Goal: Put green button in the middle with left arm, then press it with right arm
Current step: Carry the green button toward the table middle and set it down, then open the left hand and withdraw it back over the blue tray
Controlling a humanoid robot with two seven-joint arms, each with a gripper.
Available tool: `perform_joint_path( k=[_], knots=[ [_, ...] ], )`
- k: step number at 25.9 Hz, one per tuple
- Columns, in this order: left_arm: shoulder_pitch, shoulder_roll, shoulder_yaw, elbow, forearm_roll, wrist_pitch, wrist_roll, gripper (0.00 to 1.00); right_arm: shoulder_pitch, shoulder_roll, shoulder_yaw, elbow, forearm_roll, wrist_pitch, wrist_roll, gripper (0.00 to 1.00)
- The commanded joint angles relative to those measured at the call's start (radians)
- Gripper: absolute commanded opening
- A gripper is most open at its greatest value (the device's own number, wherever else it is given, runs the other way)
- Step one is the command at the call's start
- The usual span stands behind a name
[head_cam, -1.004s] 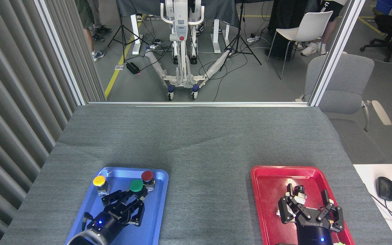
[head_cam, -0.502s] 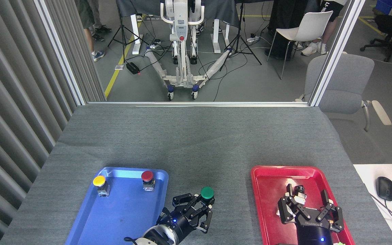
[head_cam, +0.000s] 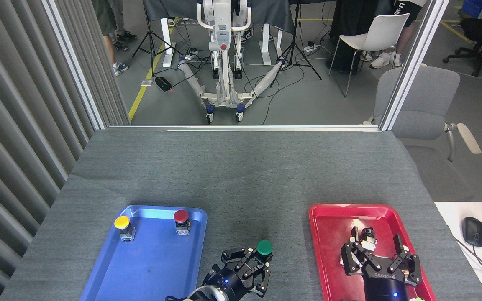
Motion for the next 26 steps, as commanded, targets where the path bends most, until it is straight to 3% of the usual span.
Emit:
perform_joint_path(
  k=[1,2,3,4,12,16,21,26],
  knots=[
    [-0.001,0.000,-0.015,0.016,0.002,0.000,0.033,0.46,0.000,0.000,0.000,0.008,0.000,0.001,0.000,1.00],
    [-0.001,0.000,-0.015,0.016,0.004,0.003,0.044,0.74,0.000,0.000,0.000,0.010,0.002,0.001,0.000,1.00],
    [-0.001,0.000,-0.015,0.014,0.005,0.003,0.053,0.93,0.000,-0.001,0.000,0.010,0.000,0.001,0.000,1.00],
    [-0.001,0.000,-0.015,0.011,0.005,0.001,0.058,0.99,0.000,-0.001,0.000,0.010,0.002,0.001,0.000,1.00],
    [0.014,0.001,-0.015,-0.041,0.000,-0.002,0.069,0.99,0.000,-0.001,0.000,0.011,0.000,0.000,0.000,1.00],
    [0.120,0.017,-0.004,-0.233,-0.004,0.034,0.059,0.99,0.000,0.002,0.002,0.011,0.002,0.009,-0.002,1.00],
    [0.291,0.179,0.042,-0.527,0.005,0.279,0.056,0.99,0.000,0.006,0.005,0.011,0.002,0.012,0.000,1.00],
    [0.383,0.247,0.249,-0.556,0.139,0.288,0.055,0.99,0.000,0.005,0.011,0.011,0.039,0.010,0.002,1.00]
  ],
)
